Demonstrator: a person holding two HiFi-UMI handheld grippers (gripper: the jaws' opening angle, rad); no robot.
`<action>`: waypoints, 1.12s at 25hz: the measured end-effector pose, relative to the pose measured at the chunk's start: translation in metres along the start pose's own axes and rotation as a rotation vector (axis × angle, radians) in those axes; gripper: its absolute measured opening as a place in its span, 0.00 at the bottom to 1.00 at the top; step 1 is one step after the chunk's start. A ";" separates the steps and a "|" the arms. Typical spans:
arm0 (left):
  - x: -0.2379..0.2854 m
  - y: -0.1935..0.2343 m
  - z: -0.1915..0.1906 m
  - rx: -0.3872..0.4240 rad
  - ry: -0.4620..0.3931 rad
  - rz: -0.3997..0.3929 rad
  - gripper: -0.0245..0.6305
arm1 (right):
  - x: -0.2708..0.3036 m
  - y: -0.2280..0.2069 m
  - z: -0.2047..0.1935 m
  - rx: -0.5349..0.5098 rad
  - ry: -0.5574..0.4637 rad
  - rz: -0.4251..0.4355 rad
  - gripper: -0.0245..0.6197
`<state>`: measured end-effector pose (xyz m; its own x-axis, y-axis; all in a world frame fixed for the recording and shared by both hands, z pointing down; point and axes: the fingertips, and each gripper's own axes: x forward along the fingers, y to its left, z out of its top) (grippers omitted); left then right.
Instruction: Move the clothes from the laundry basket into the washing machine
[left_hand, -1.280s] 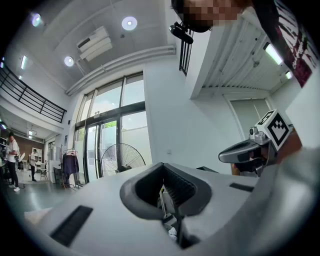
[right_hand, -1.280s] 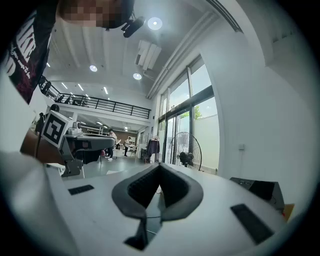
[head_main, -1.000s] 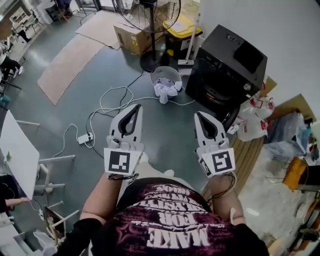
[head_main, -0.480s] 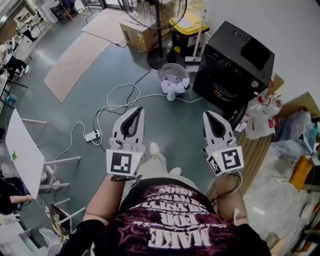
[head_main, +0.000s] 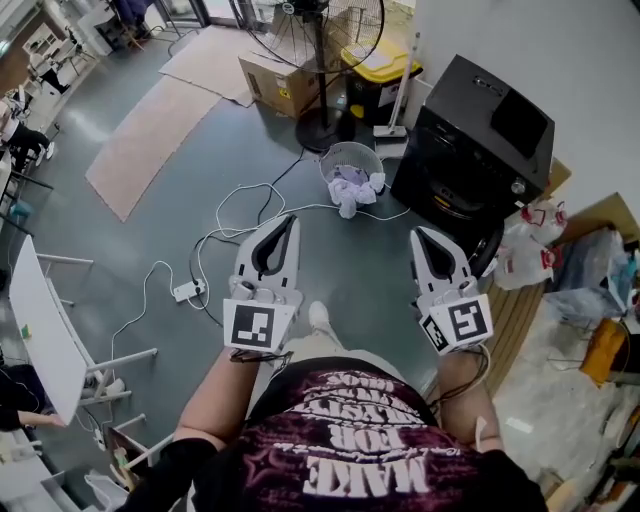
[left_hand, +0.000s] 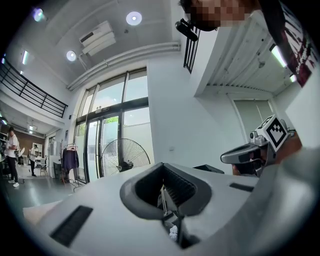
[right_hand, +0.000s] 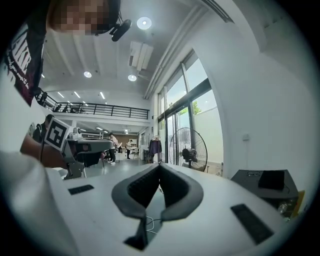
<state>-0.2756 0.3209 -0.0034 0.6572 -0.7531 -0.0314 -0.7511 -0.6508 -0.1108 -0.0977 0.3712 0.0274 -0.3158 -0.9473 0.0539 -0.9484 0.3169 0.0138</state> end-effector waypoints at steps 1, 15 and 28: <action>0.006 0.007 -0.001 -0.004 -0.003 -0.003 0.04 | 0.009 0.001 0.001 -0.004 0.003 0.003 0.04; 0.064 0.087 -0.029 -0.041 0.000 -0.024 0.04 | 0.108 -0.006 0.012 -0.034 0.010 -0.024 0.04; 0.099 0.112 -0.038 -0.077 -0.023 -0.138 0.04 | 0.133 -0.012 0.016 -0.036 0.019 -0.112 0.04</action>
<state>-0.2968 0.1701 0.0192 0.7554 -0.6538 -0.0442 -0.6552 -0.7544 -0.0396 -0.1285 0.2404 0.0186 -0.2073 -0.9758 0.0689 -0.9758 0.2113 0.0567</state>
